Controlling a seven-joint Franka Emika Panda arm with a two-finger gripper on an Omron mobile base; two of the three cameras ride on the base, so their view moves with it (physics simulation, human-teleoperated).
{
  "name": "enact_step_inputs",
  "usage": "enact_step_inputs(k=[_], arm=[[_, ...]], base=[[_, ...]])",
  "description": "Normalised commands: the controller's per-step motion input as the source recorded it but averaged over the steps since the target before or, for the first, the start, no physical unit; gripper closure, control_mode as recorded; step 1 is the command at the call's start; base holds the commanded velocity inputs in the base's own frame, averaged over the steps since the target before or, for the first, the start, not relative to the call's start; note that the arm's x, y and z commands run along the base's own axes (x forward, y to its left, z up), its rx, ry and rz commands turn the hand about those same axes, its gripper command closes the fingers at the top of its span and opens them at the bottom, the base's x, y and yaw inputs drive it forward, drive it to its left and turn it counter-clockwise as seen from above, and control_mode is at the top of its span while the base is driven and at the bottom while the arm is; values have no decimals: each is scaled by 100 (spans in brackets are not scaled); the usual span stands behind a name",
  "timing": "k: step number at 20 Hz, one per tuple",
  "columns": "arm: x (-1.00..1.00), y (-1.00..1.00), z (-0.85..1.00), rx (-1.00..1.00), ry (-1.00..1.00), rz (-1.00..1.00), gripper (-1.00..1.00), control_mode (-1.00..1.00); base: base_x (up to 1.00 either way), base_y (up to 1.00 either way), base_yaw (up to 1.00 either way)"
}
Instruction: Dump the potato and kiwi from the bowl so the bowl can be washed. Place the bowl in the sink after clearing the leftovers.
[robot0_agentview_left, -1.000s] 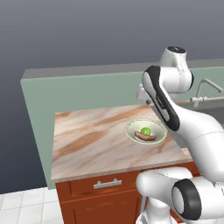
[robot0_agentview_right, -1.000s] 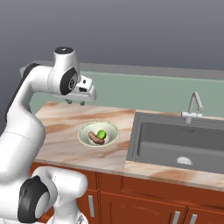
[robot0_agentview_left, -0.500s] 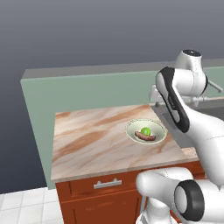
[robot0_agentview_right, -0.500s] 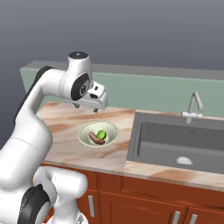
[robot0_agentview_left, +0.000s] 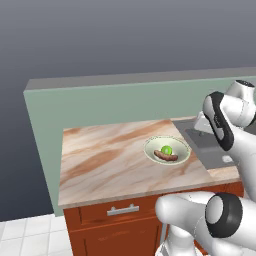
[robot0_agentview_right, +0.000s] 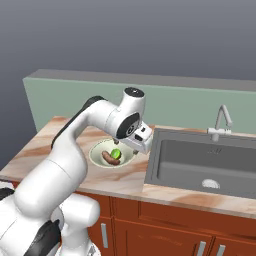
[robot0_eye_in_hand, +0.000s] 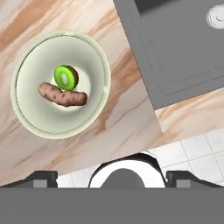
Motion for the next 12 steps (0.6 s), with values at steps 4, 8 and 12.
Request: enact_step_inputs(k=[4, 8, 12], arm=[[12, -6, -39, 12, 8, -14, -100, -100], [12, 38, -53, 12, 0, -6, -100, -100], [12, 27, -61, 18, 0, -1, -100, -100]], base=[[0, 0, 0], [0, 0, 0], [0, 0, 0]])
